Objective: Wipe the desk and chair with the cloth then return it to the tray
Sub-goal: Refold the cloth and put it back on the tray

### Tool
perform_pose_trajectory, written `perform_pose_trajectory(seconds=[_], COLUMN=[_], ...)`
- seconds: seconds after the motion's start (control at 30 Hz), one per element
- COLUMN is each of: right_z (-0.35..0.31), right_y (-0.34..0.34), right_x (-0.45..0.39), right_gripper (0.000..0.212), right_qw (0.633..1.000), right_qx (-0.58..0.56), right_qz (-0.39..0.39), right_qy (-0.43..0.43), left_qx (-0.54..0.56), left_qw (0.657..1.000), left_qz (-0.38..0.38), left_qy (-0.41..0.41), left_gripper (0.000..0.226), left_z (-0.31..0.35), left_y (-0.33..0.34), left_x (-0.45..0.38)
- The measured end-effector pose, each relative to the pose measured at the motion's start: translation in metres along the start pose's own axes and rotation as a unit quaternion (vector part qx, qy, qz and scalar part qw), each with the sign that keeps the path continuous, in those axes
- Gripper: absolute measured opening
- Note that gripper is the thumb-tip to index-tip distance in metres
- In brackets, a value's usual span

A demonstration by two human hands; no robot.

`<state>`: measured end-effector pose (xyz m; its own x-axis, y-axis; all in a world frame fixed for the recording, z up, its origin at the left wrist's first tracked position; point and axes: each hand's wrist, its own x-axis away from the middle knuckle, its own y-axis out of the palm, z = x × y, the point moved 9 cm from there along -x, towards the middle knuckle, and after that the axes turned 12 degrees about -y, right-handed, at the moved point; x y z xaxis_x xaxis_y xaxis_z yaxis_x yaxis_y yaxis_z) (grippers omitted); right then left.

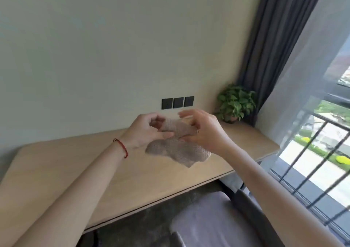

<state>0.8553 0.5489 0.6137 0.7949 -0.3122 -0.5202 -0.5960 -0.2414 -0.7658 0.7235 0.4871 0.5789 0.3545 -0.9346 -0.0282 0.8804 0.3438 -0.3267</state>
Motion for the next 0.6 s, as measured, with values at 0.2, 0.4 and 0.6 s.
perform_pose_trajectory(seconds=[0.2, 0.4, 0.6], right_z=[0.023, 0.029, -0.029], right_y=[0.085, 0.128, 0.206], right_x=[-0.067, -0.142, -0.229], right_gripper=[0.021, 0.020, 0.017], right_qw=[0.980, 0.908, 0.835], right_qx=[0.046, -0.414, -0.548], right_qz=[-0.193, -0.040, -0.036], right_qy=[0.003, 0.046, 0.040], left_qx=[0.033, 0.246, 0.379], left_qw=[0.997, 0.957, 0.913], left_qz=[0.055, 0.066, 0.127], left_qy=[-0.037, -0.139, -0.078], left_gripper=[0.039, 0.024, 0.047], left_z=[-0.042, -0.108, -0.131], left_y=[-0.090, -0.156, -0.241], left_x=[-0.012, -0.012, 0.011])
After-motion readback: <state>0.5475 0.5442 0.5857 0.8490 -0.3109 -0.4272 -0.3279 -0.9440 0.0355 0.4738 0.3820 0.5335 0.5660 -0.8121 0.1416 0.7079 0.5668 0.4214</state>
